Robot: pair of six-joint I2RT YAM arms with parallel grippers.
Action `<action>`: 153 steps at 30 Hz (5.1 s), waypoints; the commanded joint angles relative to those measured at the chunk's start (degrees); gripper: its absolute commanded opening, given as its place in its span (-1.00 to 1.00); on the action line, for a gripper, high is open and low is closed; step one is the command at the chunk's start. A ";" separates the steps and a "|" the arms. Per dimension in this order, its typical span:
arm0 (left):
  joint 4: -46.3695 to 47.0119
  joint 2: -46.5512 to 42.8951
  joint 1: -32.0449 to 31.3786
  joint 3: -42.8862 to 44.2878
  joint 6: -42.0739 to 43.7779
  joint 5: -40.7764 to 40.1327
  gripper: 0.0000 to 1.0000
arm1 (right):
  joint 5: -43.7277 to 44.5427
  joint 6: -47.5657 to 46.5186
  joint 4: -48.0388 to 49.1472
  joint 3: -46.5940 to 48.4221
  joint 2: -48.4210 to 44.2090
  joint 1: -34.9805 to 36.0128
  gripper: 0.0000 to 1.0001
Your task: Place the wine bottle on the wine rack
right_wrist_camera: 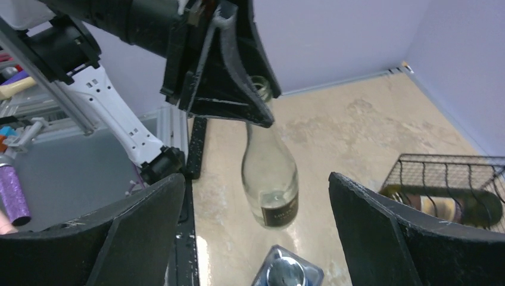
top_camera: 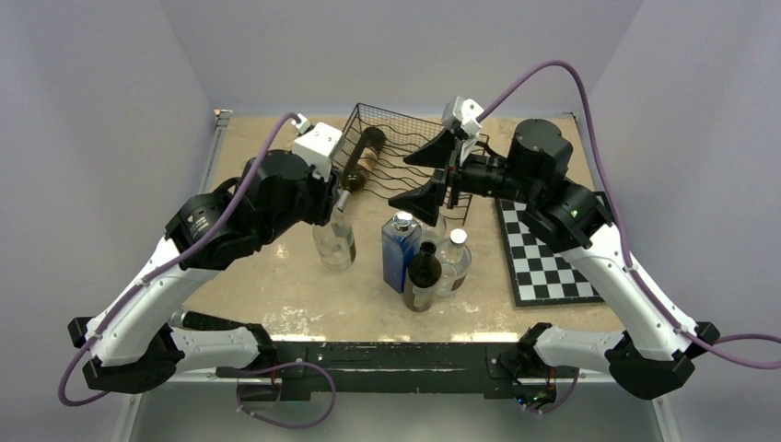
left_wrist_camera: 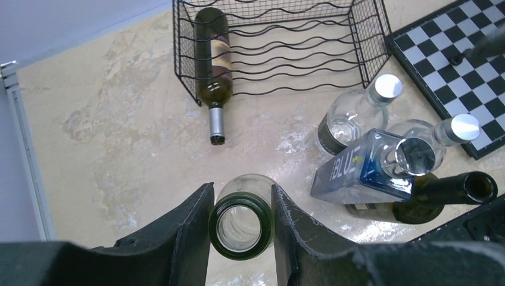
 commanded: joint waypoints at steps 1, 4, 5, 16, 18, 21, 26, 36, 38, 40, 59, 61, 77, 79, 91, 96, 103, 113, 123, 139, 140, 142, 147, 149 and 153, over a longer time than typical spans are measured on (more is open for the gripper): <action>2.90 -0.05 2.89 7.30 -2.52 -2.34 -1.00 | -0.79 0.76 8.75 0.70 2.83 4.11 0.90; 2.51 0.82 4.14 9.32 -2.79 -2.27 -1.00 | 2.00 1.89 12.96 0.47 5.43 7.42 0.90; 2.64 1.00 4.15 9.87 -2.44 -2.41 -1.00 | 3.20 2.08 14.12 0.64 6.40 8.55 0.90; 2.91 1.12 4.11 17.08 1.34 -4.46 -1.00 | 13.41 3.55 17.10 3.26 15.28 12.53 0.90; 2.74 1.57 4.16 18.47 2.09 -4.48 -1.00 | 13.33 3.55 17.20 3.35 16.15 12.95 0.91; 2.18 2.37 4.16 20.76 3.03 -4.12 -1.00 | 13.20 3.27 17.51 3.46 17.21 13.56 0.91; 2.09 3.57 4.15 23.61 4.65 -3.73 -1.00 | 12.89 2.49 17.12 4.50 19.44 14.52 0.93; 3.05 5.36 4.16 27.78 6.20 -2.03 -1.00 | 11.36 5.12 18.13 7.05 24.58 14.72 0.97; 3.35 5.31 4.16 28.08 6.28 -1.73 -1.00 | 11.52 5.23 18.79 7.21 25.07 14.72 0.97; 3.51 5.25 4.16 28.20 6.37 -1.46 -1.00 | 11.65 5.29 19.51 7.09 25.70 14.73 0.97; 5.46 4.55 4.15 29.04 6.65 0.41 -1.00 | 13.31 4.94 32.12 2.16 27.00 14.74 0.77; 5.77 4.54 4.15 29.01 6.87 0.27 -1.00 | 13.16 5.12 32.05 1.74 27.05 14.72 0.93; 8.16 3.95 4.16 28.16 7.58 0.33 -1.00 | 12.55 5.43 30.29 0.66 27.30 14.80 0.46; 8.40 3.61 4.11 27.89 7.47 0.58 -1.00 | 14.01 4.88 28.41 2.19 27.53 14.87 0.14; 10.61 0.34 4.15 23.24 7.71 1.61 -1.00 | 22.59 -0.93 25.59 5.11 27.17 15.24 -1.00; 14.28 -3.41 4.16 17.67 8.41 3.37 -1.00 | 29.56 -7.79 25.25 6.91 26.81 15.42 -1.00; 23.04 -11.76 4.16 6.01 11.45 7.29 -1.00 | 39.58 -18.54 21.29 15.68 27.52 15.42 -1.00; 32.54 -20.92 4.15 -6.98 15.89 14.83 -0.83 | 48.72 -39.51 28.50 16.36 22.53 15.57 -1.00; 30.71 -23.22 4.15 -12.23 14.40 15.59 -0.05 | 51.27 -59.47 43.28 8.54 17.70 16.10 -1.00; 27.41 -20.82 4.13 -6.35 3.48 9.45 0.81 | 47.19 -74.34 61.91 -4.55 15.16 16.14 -1.00; 26.83 -20.03 4.15 -5.19 2.35 7.78 0.81 | 46.74 -75.10 62.87 -5.33 15.00 16.12 -1.00; 25.44 -18.28 4.16 -2.43 0.56 5.94 0.82 | 45.74 -76.39 64.42 -6.82 14.56 16.17 -1.00; 21.42 -13.68 4.16 3.44 -2.09 5.48 0.82 | 42.19 -82.13 67.71 -11.25 13.13 16.52 -1.00; 14.95 -10.32 4.16 8.00 -4.55 6.20 0.76 | 38.76 -87.31 72.91 -14.05 13.12 16.73 -1.00; 2.93 -6.14 4.21 12.90 -8.61 7.27 0.74 | 36.68 -89.71 73.57 -15.50 11.34 16.82 -1.00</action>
